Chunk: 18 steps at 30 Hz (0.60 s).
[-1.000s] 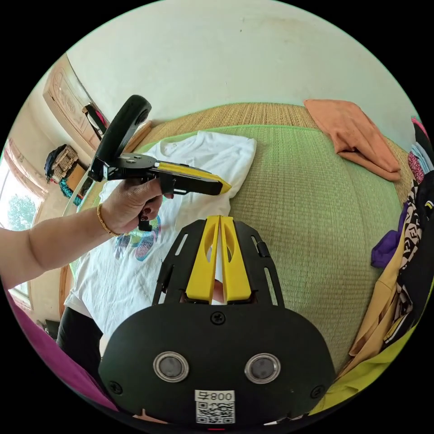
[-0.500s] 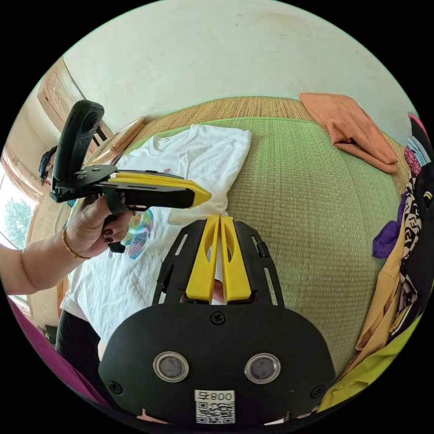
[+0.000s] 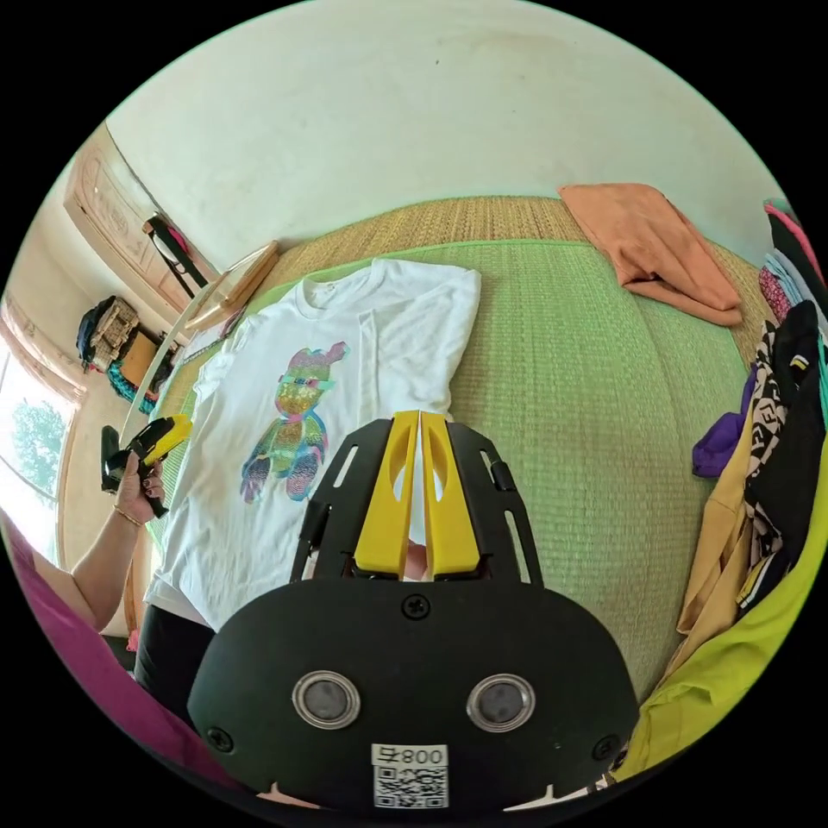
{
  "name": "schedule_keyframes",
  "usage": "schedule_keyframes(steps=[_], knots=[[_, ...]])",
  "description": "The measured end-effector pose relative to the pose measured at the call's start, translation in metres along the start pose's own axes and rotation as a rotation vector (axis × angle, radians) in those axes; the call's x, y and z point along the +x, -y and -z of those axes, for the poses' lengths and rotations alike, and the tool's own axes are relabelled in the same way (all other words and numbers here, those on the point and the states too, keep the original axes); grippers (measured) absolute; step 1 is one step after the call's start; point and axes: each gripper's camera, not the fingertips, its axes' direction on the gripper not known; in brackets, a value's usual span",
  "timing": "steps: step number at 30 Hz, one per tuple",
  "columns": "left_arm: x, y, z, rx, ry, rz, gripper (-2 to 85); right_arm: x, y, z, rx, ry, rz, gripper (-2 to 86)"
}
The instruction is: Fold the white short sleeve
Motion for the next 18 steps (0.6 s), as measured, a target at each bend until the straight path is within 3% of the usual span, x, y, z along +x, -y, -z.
schedule_keyframes(steps=[8,18], knots=[[-0.05,-0.015,0.046,0.071,-0.014,0.013,8.7,-0.201,0.084,-0.078,-0.072,0.14,0.424,6.8],[-0.07,-0.047,0.1,0.036,0.032,-0.067,5.8,-0.414,0.131,-0.204,-0.21,0.104,0.833,9.3]])
